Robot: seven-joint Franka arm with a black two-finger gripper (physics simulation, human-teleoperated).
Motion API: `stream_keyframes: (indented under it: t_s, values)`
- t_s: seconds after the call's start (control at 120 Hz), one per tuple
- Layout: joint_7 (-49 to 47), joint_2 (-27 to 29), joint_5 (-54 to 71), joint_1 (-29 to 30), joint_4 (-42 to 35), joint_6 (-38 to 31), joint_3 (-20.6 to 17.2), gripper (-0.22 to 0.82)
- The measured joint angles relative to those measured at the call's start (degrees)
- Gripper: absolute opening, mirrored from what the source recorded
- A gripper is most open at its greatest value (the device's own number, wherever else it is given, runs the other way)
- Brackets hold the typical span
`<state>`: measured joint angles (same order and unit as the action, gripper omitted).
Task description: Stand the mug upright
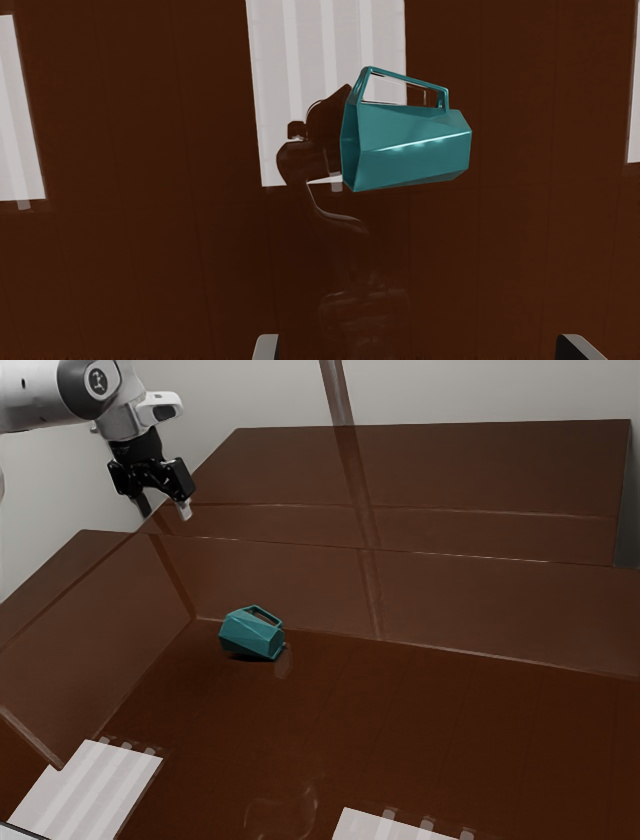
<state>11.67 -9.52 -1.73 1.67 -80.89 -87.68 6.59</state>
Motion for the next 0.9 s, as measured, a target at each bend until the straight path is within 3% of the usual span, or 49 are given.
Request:
stream_keyframes:
  t_s: [0.4, 0.633, 0.9]
  values:
    - [-0.14, -0.08, -0.57, 0.08, 0.01, 0.21, 0.03, 0.60]
    - [2.90, -0.79, -13.90, 5.38, -1.07, -0.25, 3.34, 0.60]
    - [11.70, -11.79, -32.36, 13.22, -1.09, -0.35, 3.40, 0.60]
